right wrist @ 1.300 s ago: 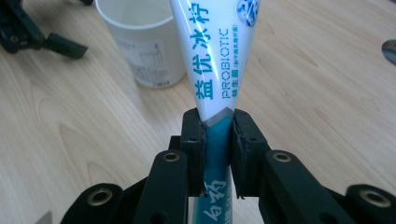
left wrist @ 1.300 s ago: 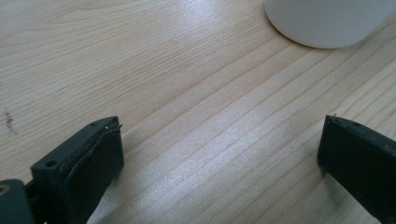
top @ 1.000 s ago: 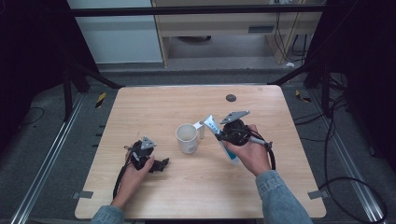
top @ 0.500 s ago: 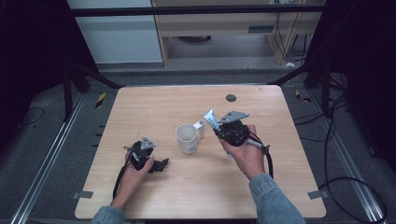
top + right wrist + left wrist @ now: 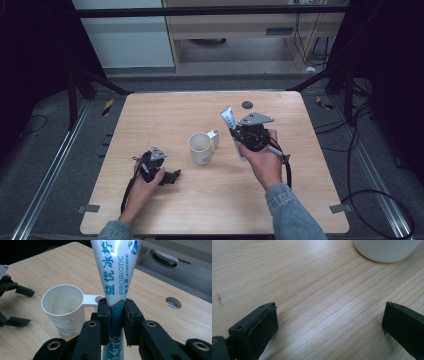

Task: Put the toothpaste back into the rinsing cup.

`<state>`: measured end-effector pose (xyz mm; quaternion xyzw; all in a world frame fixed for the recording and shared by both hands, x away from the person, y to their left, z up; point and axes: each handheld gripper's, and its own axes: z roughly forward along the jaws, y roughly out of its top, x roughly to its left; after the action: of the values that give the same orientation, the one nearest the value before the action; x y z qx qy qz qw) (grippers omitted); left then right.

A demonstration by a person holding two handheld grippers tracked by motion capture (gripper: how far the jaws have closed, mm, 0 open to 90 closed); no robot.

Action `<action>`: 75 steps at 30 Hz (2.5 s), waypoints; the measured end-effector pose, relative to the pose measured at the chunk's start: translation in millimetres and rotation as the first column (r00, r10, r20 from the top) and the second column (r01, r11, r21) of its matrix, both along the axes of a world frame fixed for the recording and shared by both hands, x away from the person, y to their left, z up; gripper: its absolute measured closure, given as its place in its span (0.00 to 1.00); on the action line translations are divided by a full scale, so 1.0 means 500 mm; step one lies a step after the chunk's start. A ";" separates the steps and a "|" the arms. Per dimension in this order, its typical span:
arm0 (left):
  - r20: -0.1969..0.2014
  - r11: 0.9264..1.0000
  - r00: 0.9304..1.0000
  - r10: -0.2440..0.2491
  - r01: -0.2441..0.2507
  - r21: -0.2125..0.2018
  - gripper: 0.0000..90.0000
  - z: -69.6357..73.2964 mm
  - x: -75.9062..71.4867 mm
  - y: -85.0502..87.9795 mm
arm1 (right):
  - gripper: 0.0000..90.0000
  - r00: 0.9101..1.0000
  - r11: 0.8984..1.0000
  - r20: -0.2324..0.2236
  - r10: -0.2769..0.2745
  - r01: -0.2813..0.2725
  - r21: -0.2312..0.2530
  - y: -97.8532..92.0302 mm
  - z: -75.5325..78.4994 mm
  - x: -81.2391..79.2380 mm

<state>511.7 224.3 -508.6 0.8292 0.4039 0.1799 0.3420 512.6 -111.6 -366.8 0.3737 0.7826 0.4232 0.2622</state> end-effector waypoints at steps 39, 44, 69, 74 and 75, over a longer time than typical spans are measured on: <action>0.003 1.000 1.000 0.002 -0.002 -0.004 0.00 0.000 0.000 0.000 | 0.85 0.978 0.983 0.209 -0.005 -0.033 0.180 0.118 0.088 0.012; 0.003 1.000 1.000 0.003 -0.003 -0.004 0.00 0.000 0.000 -0.001 | 0.85 0.977 0.978 0.211 0.003 -0.047 0.203 0.131 0.078 0.016; 0.002 1.000 1.000 0.001 -0.001 -0.003 0.00 0.000 0.000 0.000 | 0.86 0.975 0.966 0.223 -0.016 -0.043 0.256 0.170 0.027 0.010; 0.002 1.000 1.000 0.002 -0.002 -0.001 0.00 0.000 0.000 0.000 | 0.86 0.974 0.966 0.225 -0.018 -0.041 0.257 0.175 0.014 0.008; 0.002 1.000 1.000 0.002 -0.002 -0.001 0.00 0.000 0.000 0.000 | 0.86 0.974 0.966 0.224 -0.018 -0.041 0.256 0.176 0.012 0.007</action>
<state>511.7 224.1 -508.7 0.8284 0.4045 0.1807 0.3427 516.2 -23.6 -360.9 0.3502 0.6880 0.5629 0.2953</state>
